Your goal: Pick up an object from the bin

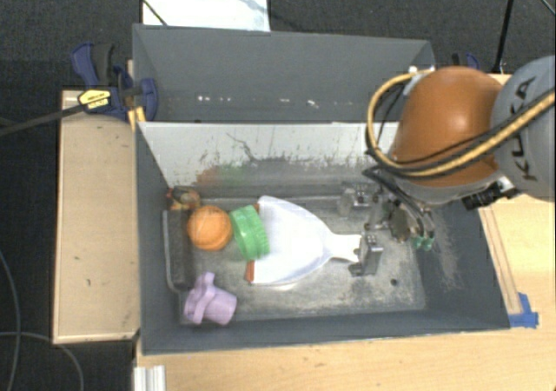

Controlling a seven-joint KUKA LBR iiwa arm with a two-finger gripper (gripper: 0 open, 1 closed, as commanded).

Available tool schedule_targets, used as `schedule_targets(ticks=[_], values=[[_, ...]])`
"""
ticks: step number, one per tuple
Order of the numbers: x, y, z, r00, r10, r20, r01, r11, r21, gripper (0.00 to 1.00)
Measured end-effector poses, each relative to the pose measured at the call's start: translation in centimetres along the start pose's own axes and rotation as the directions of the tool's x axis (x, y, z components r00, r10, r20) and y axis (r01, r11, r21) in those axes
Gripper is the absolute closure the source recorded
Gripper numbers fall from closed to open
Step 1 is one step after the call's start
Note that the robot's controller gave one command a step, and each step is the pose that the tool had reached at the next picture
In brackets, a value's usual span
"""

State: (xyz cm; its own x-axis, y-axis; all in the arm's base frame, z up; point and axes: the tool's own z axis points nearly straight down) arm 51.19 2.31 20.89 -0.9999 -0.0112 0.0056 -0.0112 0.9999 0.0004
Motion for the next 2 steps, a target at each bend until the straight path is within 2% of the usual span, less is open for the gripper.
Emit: schedule_targets(ticks=[1, 2], values=[[-0.1, 0.0, -0.5, 1.0, 0.001, 0.008, -0.001, 1.0, 0.0, 0.0], [0.5, -0.3, 4.5, 1.0, -0.001, 0.015, 0.001, 1.0, 0.0, 0.0]])
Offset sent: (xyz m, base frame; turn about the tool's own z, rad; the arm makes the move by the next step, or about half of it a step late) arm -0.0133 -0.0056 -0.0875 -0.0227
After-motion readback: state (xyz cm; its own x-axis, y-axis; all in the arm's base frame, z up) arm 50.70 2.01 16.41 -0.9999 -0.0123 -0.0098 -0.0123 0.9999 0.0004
